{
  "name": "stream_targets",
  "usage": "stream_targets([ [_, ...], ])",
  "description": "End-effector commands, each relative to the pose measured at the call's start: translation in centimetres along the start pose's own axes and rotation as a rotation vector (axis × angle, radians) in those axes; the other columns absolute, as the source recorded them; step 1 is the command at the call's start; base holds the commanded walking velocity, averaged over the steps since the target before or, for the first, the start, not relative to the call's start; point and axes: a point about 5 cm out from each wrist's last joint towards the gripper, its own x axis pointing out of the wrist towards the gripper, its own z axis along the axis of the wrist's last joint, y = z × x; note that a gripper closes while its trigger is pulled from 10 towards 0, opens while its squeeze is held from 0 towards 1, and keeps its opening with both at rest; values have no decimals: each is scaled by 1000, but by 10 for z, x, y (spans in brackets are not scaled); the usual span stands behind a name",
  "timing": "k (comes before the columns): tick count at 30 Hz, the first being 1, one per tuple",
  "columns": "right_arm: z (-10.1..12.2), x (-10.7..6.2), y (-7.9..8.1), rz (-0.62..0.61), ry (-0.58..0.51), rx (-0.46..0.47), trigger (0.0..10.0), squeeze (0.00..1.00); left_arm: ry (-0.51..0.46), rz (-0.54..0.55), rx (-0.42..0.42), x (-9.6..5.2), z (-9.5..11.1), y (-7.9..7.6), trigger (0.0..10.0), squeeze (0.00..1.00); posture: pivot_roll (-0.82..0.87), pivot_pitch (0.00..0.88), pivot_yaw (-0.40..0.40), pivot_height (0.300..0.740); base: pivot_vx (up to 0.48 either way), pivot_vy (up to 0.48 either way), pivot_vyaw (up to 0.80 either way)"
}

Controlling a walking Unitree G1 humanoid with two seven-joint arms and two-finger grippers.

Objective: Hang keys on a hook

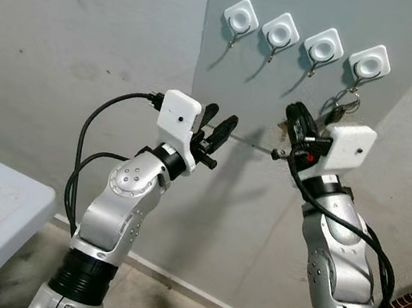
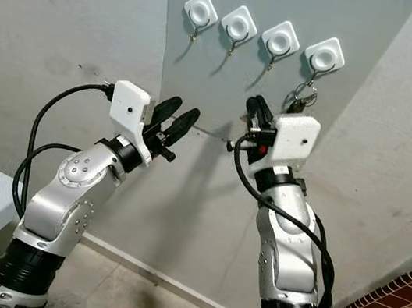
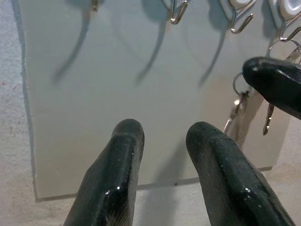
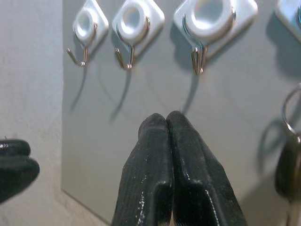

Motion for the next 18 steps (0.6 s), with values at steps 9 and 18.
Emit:
stream_targets([
  [9,15,12,-7,-21,-95,99,10000,0,-3,-54,12,3,2,-11,10000,0,107,0,-51,736,0,0,0],
  [18,18,9,-7,-11,-139,194,10000,0,0,-97,15,2,0,-19,10000,0,102,0,-45,736,0,0,0],
])
